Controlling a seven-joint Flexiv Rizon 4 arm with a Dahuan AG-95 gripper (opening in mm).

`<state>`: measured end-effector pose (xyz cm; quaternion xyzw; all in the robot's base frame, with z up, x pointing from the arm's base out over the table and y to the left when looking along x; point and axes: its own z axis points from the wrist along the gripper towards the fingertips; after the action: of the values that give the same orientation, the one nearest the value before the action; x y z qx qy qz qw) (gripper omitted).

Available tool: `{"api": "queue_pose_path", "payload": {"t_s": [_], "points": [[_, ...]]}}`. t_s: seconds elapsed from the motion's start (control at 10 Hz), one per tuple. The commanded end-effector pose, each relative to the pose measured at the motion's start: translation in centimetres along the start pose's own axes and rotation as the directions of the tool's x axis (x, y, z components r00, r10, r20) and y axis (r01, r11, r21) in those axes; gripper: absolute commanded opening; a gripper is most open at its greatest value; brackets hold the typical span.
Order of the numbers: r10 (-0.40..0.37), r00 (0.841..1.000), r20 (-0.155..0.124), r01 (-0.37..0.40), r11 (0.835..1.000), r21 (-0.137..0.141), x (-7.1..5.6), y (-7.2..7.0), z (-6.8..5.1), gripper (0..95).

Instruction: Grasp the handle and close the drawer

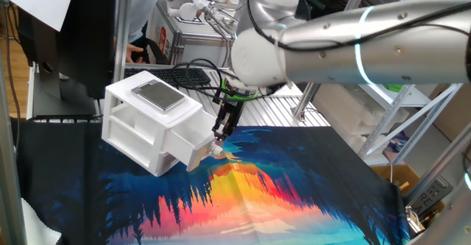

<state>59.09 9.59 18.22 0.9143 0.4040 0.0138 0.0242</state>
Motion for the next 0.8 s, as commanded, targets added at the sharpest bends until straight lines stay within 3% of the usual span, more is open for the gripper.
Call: {"api": "queue_pose_path", "payload": {"t_s": [0.1,0.4,0.6,0.8], "points": [[-0.007,1.0,0.023,0.007,1.0,0.019,0.12,-0.03,0.05,0.0],[-0.065,0.997,0.031,0.063,0.997,0.047,0.03,-0.13,-0.33,0.0],[-0.107,0.991,0.076,0.099,0.99,0.102,0.04,-0.13,-0.31,0.0],[-0.112,0.992,0.066,0.104,0.989,0.105,0.04,-0.13,-0.31,0.0]]}}
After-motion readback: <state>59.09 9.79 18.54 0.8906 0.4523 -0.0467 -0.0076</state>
